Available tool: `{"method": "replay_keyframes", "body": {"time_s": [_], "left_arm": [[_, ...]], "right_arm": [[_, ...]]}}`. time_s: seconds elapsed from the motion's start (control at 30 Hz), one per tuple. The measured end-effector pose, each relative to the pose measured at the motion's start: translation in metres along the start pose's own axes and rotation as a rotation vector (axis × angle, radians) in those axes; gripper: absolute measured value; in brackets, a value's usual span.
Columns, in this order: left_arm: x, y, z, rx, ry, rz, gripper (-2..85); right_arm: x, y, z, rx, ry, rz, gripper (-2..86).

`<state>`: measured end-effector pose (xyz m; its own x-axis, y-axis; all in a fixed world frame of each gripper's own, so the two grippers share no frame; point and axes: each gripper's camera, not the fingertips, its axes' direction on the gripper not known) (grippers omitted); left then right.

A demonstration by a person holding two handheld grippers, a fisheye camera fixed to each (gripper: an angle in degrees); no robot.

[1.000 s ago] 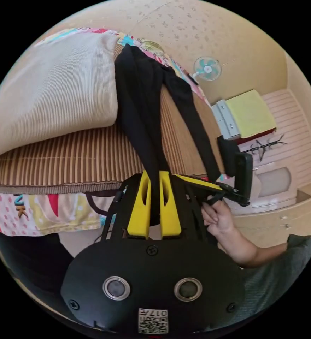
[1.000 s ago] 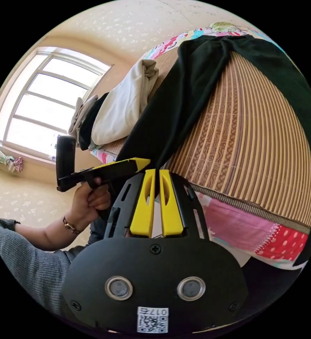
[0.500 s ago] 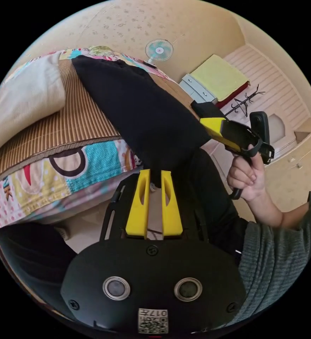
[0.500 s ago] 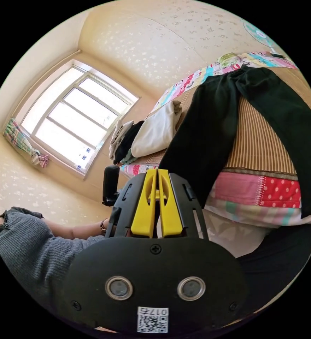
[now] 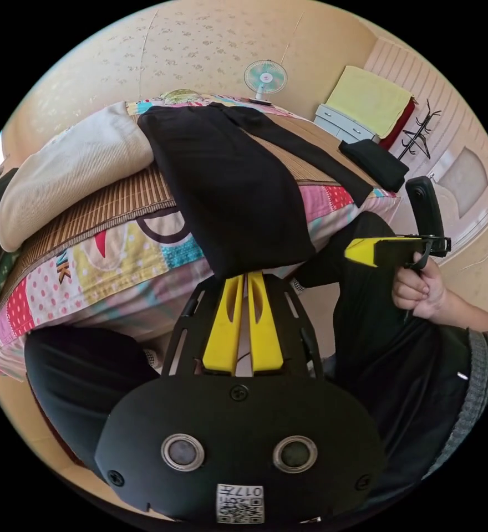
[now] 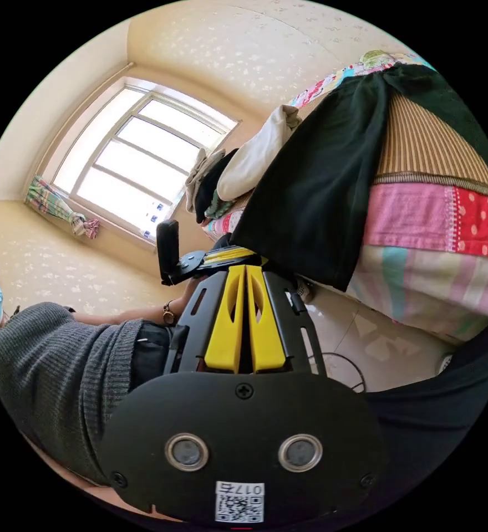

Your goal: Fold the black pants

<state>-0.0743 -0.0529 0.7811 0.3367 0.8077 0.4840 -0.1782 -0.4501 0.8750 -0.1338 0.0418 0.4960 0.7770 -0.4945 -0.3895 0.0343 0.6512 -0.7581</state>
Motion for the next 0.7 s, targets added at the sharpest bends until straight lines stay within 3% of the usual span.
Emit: {"method": "replay_keyframes", "body": {"time_s": [0.2, 0.5, 0.7], "left_arm": [[0.009, 0.002, 0.016, -0.063, -0.032, 0.007, -0.4], [0.013, 0.012, 0.022, -0.089, -0.023, -0.004, -0.4], [0.013, 0.013, 0.031, -0.125, -0.024, -0.022, -0.4]], "right_arm": [[0.072, -0.002, -0.014, 0.038, -0.359, 0.208, 0.1], [0.077, -0.018, 0.010, -0.126, -0.480, 0.218, 0.3], [0.076, -0.018, 0.010, -0.073, -0.493, 0.245, 0.3]]}}
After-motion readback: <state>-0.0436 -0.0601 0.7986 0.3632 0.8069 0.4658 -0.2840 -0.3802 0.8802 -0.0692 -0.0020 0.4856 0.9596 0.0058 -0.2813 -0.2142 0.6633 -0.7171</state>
